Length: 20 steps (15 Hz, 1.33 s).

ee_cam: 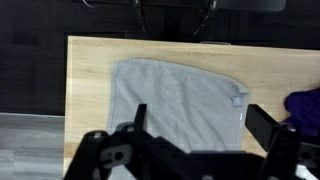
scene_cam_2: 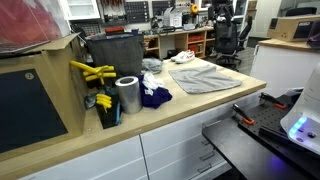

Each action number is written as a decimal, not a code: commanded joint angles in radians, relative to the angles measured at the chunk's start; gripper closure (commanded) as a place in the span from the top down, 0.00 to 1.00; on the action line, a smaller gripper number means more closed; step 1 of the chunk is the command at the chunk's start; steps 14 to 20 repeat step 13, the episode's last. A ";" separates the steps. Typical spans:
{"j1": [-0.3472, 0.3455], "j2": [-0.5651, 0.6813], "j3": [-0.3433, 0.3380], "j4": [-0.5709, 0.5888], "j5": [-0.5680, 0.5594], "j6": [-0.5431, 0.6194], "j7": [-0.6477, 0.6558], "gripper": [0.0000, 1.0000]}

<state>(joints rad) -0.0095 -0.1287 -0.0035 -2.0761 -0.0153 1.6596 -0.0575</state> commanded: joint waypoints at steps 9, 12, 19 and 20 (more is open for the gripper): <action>0.006 0.032 0.000 0.094 0.000 -0.029 0.006 1.00; 0.006 0.038 0.001 0.096 0.000 -0.029 0.006 1.00; 0.006 0.038 0.001 0.097 0.000 -0.029 0.006 1.00; 0.006 0.038 0.001 0.097 0.000 -0.029 0.006 1.00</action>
